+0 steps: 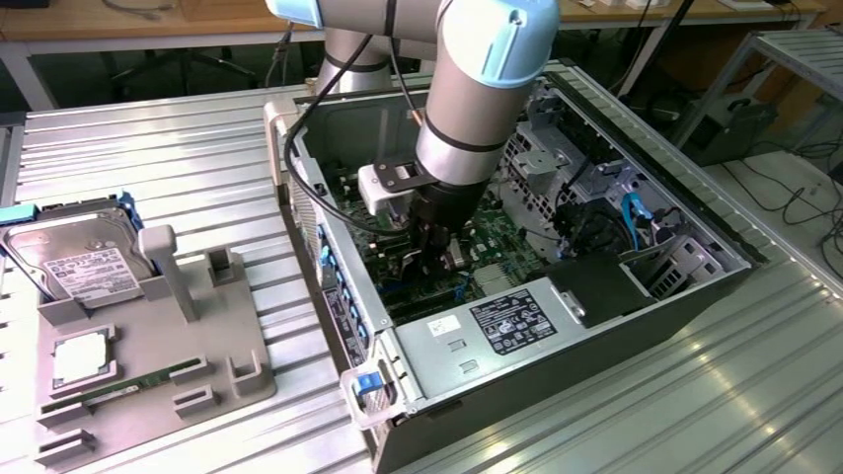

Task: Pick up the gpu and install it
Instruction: 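Insert the gpu into the slot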

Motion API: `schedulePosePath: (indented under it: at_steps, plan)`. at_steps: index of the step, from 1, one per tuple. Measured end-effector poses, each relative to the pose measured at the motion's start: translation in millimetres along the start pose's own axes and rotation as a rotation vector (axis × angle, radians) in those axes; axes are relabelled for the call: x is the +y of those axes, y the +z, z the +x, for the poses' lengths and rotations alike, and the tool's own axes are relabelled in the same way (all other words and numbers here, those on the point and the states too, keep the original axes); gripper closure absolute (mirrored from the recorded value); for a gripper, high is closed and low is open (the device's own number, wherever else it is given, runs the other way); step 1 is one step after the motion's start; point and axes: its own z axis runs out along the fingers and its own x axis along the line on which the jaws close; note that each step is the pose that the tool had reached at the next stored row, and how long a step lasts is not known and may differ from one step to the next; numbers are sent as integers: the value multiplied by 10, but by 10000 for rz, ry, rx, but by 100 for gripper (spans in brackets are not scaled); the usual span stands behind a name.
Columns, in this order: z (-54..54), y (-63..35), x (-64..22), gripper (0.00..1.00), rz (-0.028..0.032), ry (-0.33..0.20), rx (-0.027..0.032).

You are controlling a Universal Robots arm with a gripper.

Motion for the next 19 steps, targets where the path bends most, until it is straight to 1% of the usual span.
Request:
schedulePosePath:
  at_steps: [8, 12, 19]
  plan:
    - [0, 4, 0, 65, 0, 0, 0]
    - [4, 67, -1, 65, 1, 1, -13]
    - [4, 70, -1, 65, -1, 0, -12]
